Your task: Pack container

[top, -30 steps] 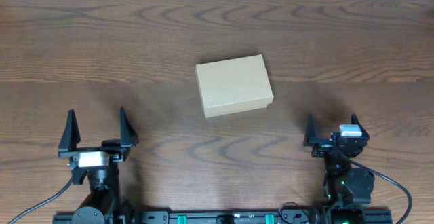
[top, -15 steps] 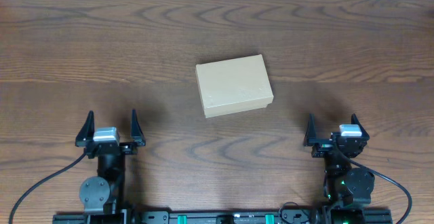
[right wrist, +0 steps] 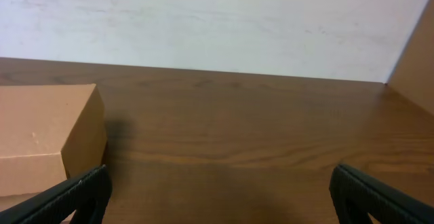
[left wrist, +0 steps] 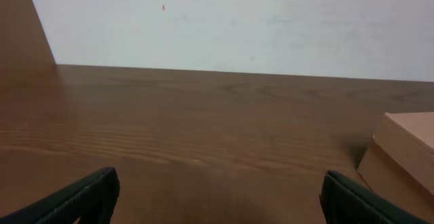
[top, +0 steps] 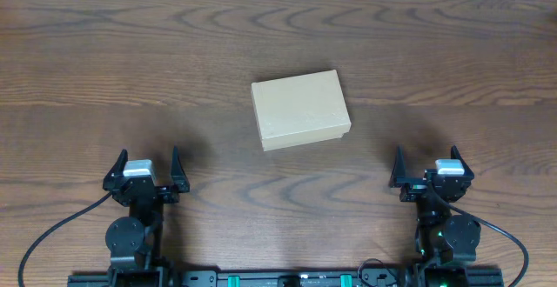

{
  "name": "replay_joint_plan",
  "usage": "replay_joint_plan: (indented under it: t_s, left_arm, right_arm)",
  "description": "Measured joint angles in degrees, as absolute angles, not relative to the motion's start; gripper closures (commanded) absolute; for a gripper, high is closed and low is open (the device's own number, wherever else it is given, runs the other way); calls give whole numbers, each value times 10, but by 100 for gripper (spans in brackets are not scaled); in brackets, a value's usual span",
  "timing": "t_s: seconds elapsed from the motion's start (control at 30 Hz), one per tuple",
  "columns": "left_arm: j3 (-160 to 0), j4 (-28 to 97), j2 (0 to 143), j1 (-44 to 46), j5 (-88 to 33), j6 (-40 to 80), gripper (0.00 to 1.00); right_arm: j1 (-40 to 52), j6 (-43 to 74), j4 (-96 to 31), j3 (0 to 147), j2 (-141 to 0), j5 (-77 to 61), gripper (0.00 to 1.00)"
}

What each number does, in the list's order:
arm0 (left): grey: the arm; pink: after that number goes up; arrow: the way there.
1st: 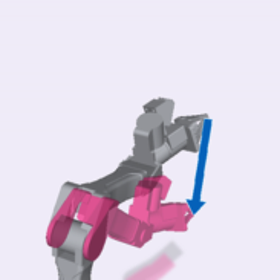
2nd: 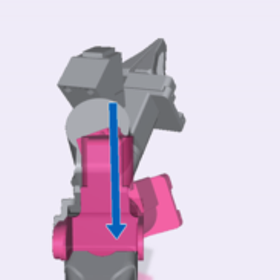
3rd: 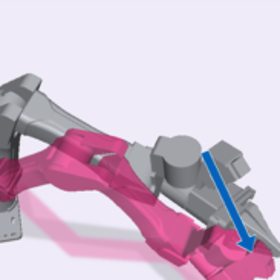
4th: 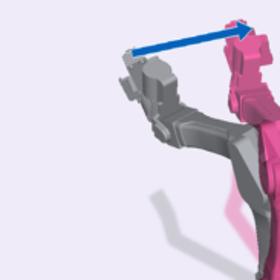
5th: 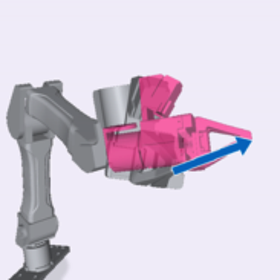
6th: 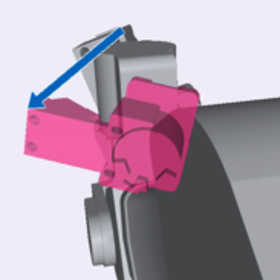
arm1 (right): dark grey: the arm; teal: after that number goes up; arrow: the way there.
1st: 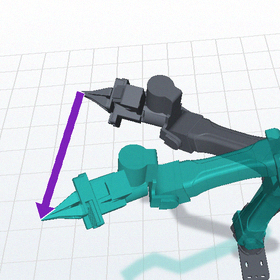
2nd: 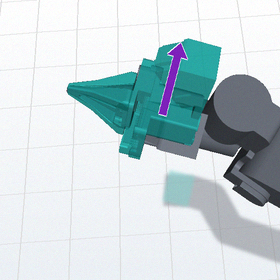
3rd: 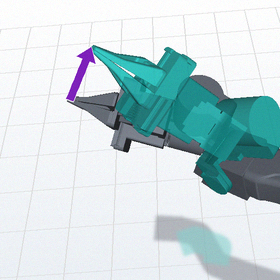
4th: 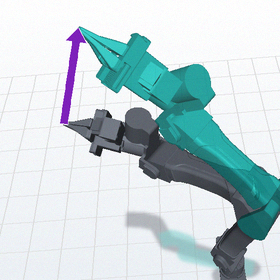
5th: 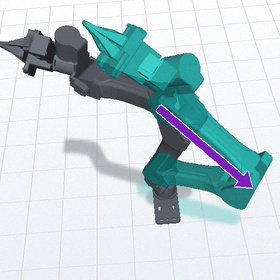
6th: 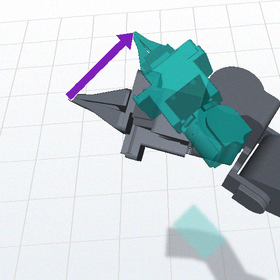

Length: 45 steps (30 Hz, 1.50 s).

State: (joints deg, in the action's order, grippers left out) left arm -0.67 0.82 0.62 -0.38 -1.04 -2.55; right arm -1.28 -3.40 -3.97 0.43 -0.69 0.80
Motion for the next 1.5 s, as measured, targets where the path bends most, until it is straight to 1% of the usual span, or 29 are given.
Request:
replay_joint_plan:
  t_s: [1.5]
  left_arm:
    - [-8,9,6,-4,-10,-15,5]
  right_arm:
    - [-13,-34,-39,4,-7,8,1]
